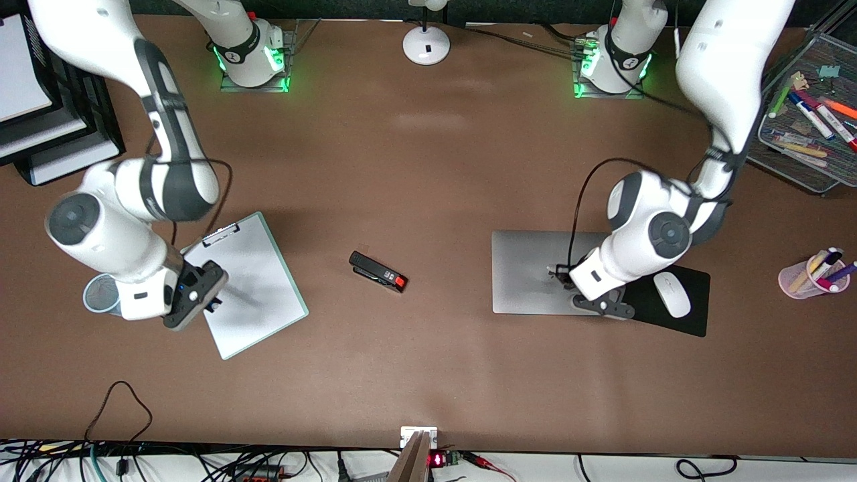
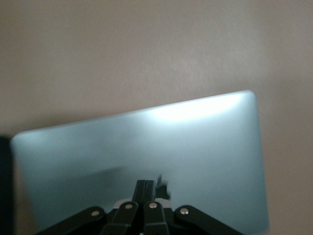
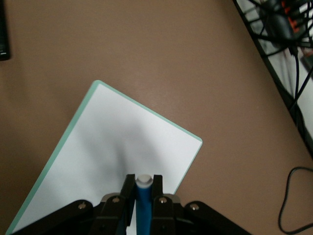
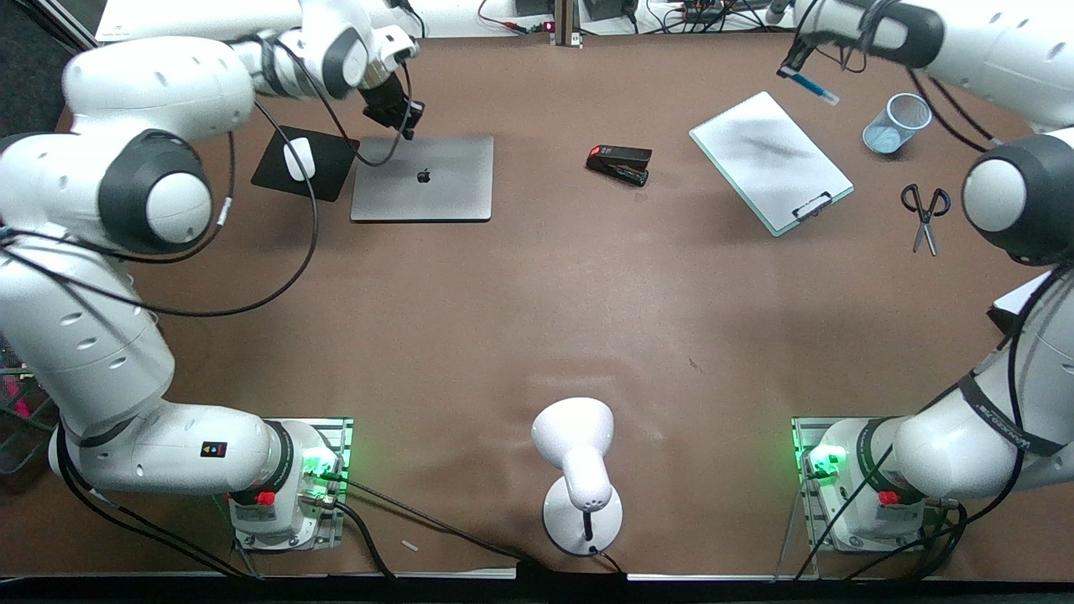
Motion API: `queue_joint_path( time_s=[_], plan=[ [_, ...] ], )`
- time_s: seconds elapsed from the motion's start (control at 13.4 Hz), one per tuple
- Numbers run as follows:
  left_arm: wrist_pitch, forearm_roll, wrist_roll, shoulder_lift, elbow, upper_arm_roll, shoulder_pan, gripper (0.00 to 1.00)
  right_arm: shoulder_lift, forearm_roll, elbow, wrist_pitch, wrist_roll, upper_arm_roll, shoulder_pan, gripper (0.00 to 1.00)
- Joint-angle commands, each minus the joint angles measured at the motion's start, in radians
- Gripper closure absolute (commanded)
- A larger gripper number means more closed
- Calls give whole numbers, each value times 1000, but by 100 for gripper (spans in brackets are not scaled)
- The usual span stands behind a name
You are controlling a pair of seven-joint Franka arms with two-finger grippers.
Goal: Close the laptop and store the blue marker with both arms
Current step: 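Carry the marker toward the cup with the right gripper while the left gripper withdraws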
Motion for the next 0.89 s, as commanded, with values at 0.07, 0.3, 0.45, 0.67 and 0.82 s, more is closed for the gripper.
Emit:
queue_joint_path(
  time_s=[0.07,0.3,0.45,0.67,0.82],
  plan=[
    [-250,20,16,-196,-25,-3,17,100,-66,211,12,-140,-347,9,-119,100],
    [-386,21,15,-304,-25,-1,18,87,-63,317,76,-273,-559,8,-217,100],
    [-509,21,19,-358,-12,-1,24,46,-59,359,88,-332,-696,6,-283,100],
    [-597,21,20,-411,-8,-3,56,0,-45,517,90,-384,-938,5,-394,100],
    [-658,21,19,-447,2,-3,61,0,-16,545,137,-467,-980,6,-441,100]
  ],
)
